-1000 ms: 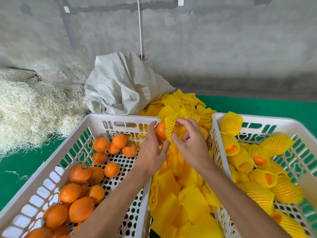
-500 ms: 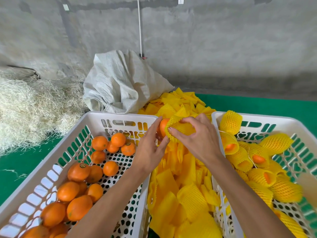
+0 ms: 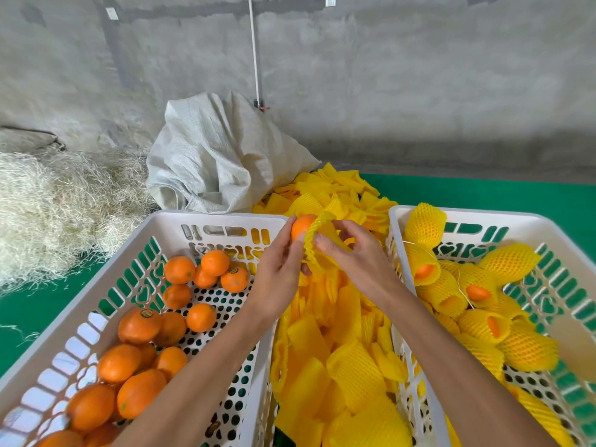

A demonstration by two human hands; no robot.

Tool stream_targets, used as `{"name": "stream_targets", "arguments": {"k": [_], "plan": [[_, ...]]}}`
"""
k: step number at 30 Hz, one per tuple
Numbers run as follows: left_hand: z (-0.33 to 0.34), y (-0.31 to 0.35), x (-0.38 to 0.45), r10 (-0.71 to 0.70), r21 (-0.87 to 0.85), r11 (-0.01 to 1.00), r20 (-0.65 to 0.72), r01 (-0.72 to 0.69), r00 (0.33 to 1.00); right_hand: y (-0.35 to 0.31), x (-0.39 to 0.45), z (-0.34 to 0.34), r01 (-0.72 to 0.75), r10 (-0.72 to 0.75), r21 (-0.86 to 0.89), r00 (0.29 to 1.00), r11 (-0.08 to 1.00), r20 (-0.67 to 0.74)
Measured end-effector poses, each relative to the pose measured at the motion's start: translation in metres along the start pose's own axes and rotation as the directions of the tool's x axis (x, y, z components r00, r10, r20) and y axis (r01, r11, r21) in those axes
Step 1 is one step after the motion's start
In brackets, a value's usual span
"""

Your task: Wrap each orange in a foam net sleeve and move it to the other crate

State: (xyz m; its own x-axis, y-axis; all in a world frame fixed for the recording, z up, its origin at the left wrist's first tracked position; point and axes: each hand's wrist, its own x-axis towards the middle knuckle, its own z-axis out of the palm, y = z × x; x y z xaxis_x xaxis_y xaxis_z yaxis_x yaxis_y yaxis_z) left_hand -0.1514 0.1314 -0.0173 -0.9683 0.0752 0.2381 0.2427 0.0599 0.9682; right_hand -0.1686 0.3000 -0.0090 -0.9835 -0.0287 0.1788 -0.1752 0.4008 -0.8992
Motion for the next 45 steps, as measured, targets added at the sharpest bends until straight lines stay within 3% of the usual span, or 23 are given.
{"name": "stream_targets", "arguments": {"k": [2, 4, 8, 12, 17, 19, 21, 29, 33, 38, 45], "plan": [[0.002, 0.003, 0.002, -0.103, -0.129, 0.986, 0.026, 0.106, 0.994, 0.002, -0.001, 0.001, -0.024, 0.025, -0.059, 1.0, 0.998, 0.015], [0.001, 0.004, 0.001, -0.124, -0.088, 0.987, 0.09, 0.131, 0.988, 0.005, -0.003, 0.005, -0.042, 0.043, -0.109, 0.999, 0.993, 0.013], [0.006, 0.001, -0.008, -0.051, 0.053, 0.998, 0.093, 0.046, 0.994, 0.01, -0.007, 0.011, 0.049, -0.058, -0.421, 0.998, 0.906, -0.009], [0.003, 0.001, -0.005, -0.024, -0.09, 0.996, 0.05, 0.028, 0.998, 0.006, -0.005, 0.013, 0.114, -0.153, -0.539, 0.988, 0.834, -0.027], [0.005, 0.0, -0.005, -0.041, -0.283, 0.958, 0.006, 0.04, 0.999, 0.008, -0.008, 0.002, 0.212, -0.236, -0.335, 0.971, 0.918, -0.032], [0.002, -0.002, -0.002, -0.091, -0.369, 0.927, -0.064, 0.061, 0.994, 0.006, -0.008, -0.002, 0.186, -0.192, -0.057, 0.973, 0.981, -0.129], [-0.001, -0.004, 0.001, -0.158, -0.434, 0.896, -0.107, 0.096, 0.982, 0.001, -0.005, -0.002, 0.096, -0.053, 0.219, 0.98, 0.971, -0.194], [-0.007, -0.009, 0.006, -0.263, -0.534, 0.828, -0.101, 0.171, 0.959, 0.005, 0.005, 0.006, -0.167, 0.146, 0.554, 0.986, 0.815, 0.082], [-0.007, -0.01, 0.006, -0.247, -0.512, 0.843, -0.093, 0.166, 0.965, 0.006, 0.005, 0.009, -0.196, 0.135, 0.569, 0.98, 0.799, 0.149], [-0.01, -0.006, 0.008, -0.296, -0.566, 0.795, -0.047, 0.218, 0.954, 0.01, 0.006, 0.004, -0.144, 0.075, 0.499, 0.985, 0.855, 0.156], [-0.01, -0.002, 0.01, -0.349, -0.596, 0.757, -0.022, 0.268, 0.937, 0.011, 0.009, 0.011, -0.17, 0.051, 0.621, 0.978, 0.765, 0.204]]}}
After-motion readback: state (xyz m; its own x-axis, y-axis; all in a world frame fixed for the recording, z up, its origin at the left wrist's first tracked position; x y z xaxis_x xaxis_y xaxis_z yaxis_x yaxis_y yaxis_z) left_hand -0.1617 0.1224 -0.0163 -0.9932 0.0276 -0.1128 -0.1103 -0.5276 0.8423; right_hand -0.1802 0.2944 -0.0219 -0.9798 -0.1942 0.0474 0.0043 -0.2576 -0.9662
